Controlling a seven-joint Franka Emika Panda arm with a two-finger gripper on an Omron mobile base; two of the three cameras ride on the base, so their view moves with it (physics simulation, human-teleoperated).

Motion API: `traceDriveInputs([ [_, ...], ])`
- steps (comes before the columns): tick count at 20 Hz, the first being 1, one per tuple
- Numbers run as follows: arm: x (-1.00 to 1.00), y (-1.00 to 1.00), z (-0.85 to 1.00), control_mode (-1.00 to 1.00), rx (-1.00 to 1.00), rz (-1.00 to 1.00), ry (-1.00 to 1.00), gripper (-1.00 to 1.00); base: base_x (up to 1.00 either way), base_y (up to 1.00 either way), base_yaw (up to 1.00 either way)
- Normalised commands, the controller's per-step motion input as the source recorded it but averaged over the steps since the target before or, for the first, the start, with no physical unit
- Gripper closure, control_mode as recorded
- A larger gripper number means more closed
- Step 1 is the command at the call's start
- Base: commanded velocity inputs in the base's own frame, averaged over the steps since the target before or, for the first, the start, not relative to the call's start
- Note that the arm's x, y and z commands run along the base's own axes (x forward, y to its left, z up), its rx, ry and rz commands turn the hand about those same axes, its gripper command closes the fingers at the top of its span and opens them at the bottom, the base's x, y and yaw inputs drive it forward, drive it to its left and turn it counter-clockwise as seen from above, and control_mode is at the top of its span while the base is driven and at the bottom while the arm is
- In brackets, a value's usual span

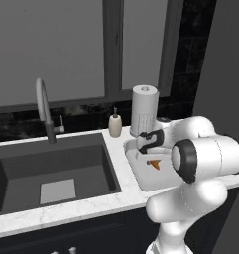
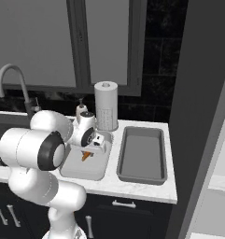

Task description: Place one carrot and one steak in each tupperware on the nearby counter, to pack two identical lunches.

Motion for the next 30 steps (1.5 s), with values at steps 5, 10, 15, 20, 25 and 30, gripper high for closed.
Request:
traceDriveInputs([
  [5, 0.04, -0.01, -0.20, -1.00, 0.01, -0.01, 0.00, -1.00, 0.00, 0.00, 0.00],
  [10, -0.46, -0.10, 0.20, -1.00, 0.03, 0.00, -0.08, -1.00, 0.00, 0.00, 0.00],
  [15, -0.68, 0.00, 0.80, -1.00, 0.00, 0.00, -0.19, -1.00, 0.00, 0.00, 0.00],
  [20, -0.76, 0.00, 1.00, -1.00, 0.00, 0.00, -0.19, -1.00, 0.00, 0.00, 0.00],
  [25, -0.88, 0.00, 0.99, -1.00, 0.01, 0.00, -0.16, -1.00, 0.00, 0.00, 0.00],
  [30, -0.92, 0.00, 0.90, -1.00, 0.00, -0.02, -0.13, -1.00, 0.00, 0.00, 0.00],
])
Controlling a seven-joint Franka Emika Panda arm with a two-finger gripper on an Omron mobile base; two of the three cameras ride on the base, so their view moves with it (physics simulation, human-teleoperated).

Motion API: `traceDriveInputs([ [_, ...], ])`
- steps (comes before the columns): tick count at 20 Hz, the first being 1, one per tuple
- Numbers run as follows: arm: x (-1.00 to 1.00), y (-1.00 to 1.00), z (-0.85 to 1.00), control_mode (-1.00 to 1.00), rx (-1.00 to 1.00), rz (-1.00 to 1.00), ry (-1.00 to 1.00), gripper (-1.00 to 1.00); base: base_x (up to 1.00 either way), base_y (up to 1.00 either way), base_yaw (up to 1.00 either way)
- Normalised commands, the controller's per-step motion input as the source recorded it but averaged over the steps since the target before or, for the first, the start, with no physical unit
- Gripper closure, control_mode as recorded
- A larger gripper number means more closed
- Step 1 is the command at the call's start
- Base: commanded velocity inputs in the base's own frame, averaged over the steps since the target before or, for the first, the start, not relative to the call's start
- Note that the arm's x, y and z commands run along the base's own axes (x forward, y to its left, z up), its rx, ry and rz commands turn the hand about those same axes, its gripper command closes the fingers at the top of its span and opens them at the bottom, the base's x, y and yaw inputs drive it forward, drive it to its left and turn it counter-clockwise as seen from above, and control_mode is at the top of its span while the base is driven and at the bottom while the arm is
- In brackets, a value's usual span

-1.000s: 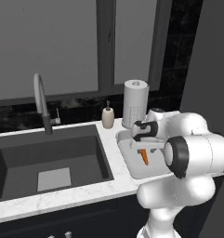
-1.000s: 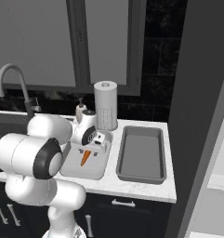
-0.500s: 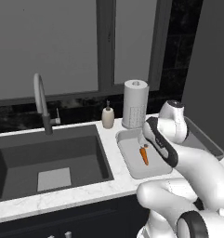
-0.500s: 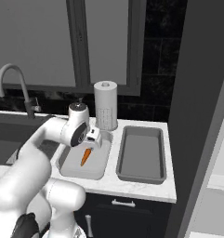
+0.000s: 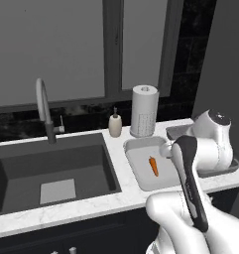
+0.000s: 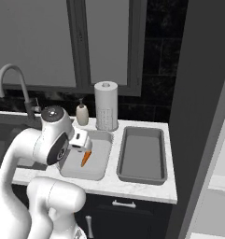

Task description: Place one carrot and one steak in each tupperware on the nearby counter, to pack two identical lunches.

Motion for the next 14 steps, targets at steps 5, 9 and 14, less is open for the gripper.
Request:
traceDriveInputs([
  [5, -0.75, 0.03, 0.61, -1.00, 0.00, -0.05, -0.05, -1.00, 0.00, 0.00, 0.00],
  [9, -0.03, 0.19, 0.00, -1.00, -0.05, 0.00, 0.02, -1.00, 0.00, 0.00, 0.00],
  [14, -0.28, 0.00, 0.00, 1.00, 0.00, 0.00, -0.09, -1.00, -0.20, 0.00, 0.00],
])
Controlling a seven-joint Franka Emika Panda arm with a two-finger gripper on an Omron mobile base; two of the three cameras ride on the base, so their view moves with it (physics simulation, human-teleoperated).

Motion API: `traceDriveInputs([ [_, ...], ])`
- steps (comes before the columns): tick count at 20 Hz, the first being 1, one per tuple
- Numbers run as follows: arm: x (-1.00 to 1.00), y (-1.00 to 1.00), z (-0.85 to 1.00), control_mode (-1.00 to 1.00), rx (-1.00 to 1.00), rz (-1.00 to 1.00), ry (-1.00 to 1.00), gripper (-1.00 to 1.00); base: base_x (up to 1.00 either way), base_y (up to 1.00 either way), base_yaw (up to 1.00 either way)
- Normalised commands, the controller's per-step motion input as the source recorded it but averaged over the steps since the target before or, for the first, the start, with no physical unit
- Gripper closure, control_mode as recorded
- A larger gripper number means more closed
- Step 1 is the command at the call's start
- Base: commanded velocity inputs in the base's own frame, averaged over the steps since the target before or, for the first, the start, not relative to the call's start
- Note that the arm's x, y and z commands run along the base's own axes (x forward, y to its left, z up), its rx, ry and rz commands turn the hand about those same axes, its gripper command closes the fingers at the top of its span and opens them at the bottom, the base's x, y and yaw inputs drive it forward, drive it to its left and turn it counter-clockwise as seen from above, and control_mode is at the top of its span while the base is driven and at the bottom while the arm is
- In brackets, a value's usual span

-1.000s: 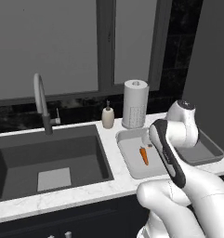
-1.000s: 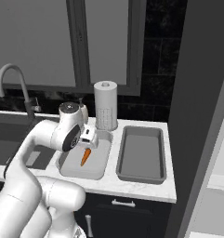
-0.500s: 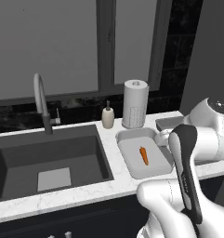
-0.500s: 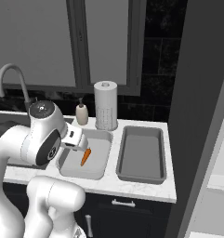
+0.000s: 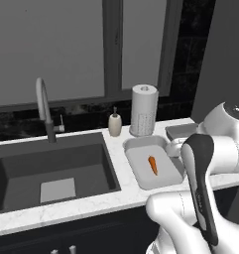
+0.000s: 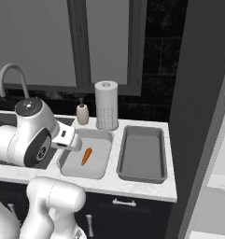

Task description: Place one carrot and one steak in each tupperware on the nearby counter, to pack two identical lunches.

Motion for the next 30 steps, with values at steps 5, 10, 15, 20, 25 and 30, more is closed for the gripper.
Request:
traceDriveInputs([
  [5, 0.00, 0.00, 0.00, 1.00, 0.00, 0.00, 0.00, -1.00, -1.00, -0.14, -0.08],
  [10, 0.00, 0.00, 0.00, 1.00, 0.00, 0.00, 0.00, -1.00, -0.84, -0.81, -0.28],
  [15, 0.00, 0.00, 0.00, 1.00, 0.00, 0.00, 0.00, -1.00, 0.04, -1.00, -0.19],
  [20, 0.00, 0.00, 0.00, 1.00, 0.00, 0.00, 0.00, -1.00, 0.27, -1.00, -0.11],
  [25, 0.00, 0.00, 0.00, 1.00, 0.00, 0.00, 0.00, -1.00, 0.43, -0.92, -0.04],
  [30, 0.00, 0.00, 0.00, 1.00, 0.00, 0.00, 0.00, -1.00, 0.76, -0.25, 0.00],
])
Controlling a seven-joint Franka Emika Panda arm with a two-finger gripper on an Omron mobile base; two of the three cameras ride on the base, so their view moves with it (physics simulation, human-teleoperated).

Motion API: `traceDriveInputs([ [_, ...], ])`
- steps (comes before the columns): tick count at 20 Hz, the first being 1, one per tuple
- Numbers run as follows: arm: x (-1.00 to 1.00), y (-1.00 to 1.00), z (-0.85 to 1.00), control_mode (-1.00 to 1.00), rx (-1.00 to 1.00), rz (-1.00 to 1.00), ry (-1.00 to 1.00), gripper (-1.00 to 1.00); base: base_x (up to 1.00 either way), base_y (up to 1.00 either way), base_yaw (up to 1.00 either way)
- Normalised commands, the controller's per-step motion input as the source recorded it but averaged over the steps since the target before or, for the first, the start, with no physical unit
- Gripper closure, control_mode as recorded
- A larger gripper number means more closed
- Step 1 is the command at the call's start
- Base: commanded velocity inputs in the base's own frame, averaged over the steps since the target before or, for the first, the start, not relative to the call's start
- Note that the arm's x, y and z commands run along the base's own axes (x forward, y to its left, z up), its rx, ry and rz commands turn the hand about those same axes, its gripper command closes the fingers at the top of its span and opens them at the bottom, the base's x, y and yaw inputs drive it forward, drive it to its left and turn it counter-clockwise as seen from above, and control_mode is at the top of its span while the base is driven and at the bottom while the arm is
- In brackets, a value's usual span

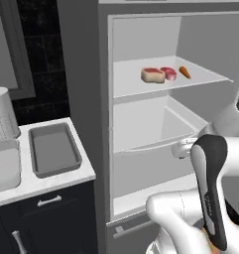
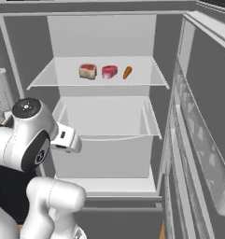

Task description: Place one carrot and one steak in each tupperware on the nearby counter, to pack two identical lunches.

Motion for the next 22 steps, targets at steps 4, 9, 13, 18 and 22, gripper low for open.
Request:
traceDriveInputs([
  [4, 0.00, 0.00, 0.00, 1.00, 0.00, 0.00, 0.00, -1.00, 0.69, -0.01, 0.00],
  [9, 0.32, -0.35, 0.08, -1.00, 0.07, 0.00, 0.01, -1.00, 0.24, -0.04, 0.00],
  [13, 0.56, -0.56, 0.81, -1.00, 0.05, 0.00, -0.10, -1.00, 0.00, 0.00, 0.00],
  [18, 0.38, -0.45, 0.80, -1.00, 0.00, -0.06, -0.07, -1.00, 0.00, 0.00, 0.00],
  [22, 0.34, -0.30, 0.50, -1.00, 0.00, -0.14, -0.10, -1.00, 0.00, 0.00, 0.00],
])
